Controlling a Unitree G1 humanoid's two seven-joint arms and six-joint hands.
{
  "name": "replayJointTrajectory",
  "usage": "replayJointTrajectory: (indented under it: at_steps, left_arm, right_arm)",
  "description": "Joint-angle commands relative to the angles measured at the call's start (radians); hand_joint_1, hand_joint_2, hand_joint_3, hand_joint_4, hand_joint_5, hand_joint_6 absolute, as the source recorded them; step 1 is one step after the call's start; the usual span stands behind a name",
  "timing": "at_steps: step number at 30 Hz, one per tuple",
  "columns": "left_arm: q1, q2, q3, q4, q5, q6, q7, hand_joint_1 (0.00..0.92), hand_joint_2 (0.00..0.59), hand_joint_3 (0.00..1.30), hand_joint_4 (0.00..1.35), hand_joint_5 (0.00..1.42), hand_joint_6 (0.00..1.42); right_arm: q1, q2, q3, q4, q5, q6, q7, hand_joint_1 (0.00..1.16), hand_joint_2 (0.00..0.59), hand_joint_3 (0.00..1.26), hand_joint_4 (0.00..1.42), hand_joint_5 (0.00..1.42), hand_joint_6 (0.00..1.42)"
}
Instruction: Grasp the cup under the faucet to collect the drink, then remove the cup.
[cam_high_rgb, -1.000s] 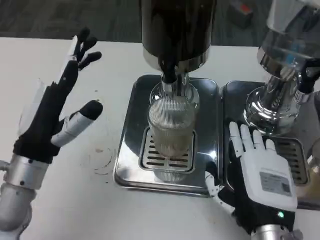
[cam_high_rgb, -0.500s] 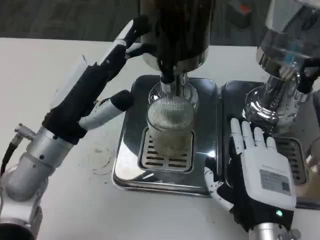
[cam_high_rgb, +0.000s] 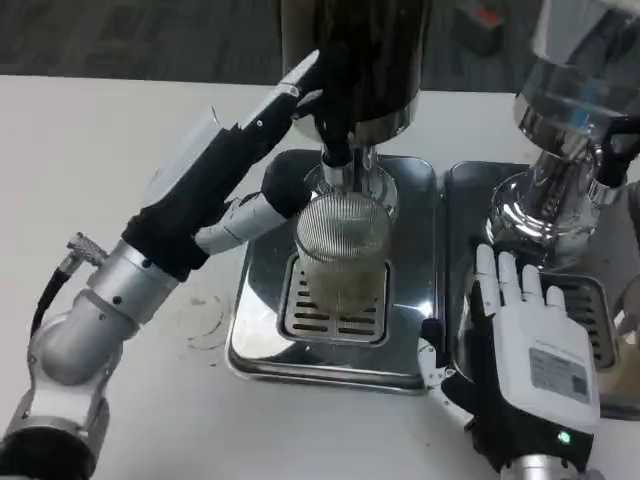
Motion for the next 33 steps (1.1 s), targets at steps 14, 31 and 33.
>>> replayJointTrajectory:
  at_steps: [14, 31, 33]
  left_arm:
    - [0.039, 0.022, -0.007, -0.101, 0.241, -0.133, 0.072, 0.000, 0.088, 0.12, 0.00, 0.21, 0.12]
    - [0.036, 0.112, -0.062, -0.182, 0.712, -0.146, 0.492, 0.000, 0.088, 0.14, 0.01, 0.23, 0.11]
    - [0.037, 0.123, -0.072, -0.196, 0.750, -0.138, 0.534, 0.000, 0.086, 0.14, 0.01, 0.23, 0.11]
  right_arm:
    - [0.007, 0.009, -0.007, -0.006, 0.007, -0.002, -0.013, 0.39, 0.488, 0.00, 0.00, 0.00, 0.00]
    - [-0.003, 0.002, -0.020, 0.002, 0.045, -0.023, -0.006, 0.40, 0.469, 0.00, 0.00, 0.00, 0.00]
    - [0.000, 0.005, -0.040, -0.004, 0.098, -0.046, 0.008, 0.45, 0.445, 0.00, 0.00, 0.00, 0.00]
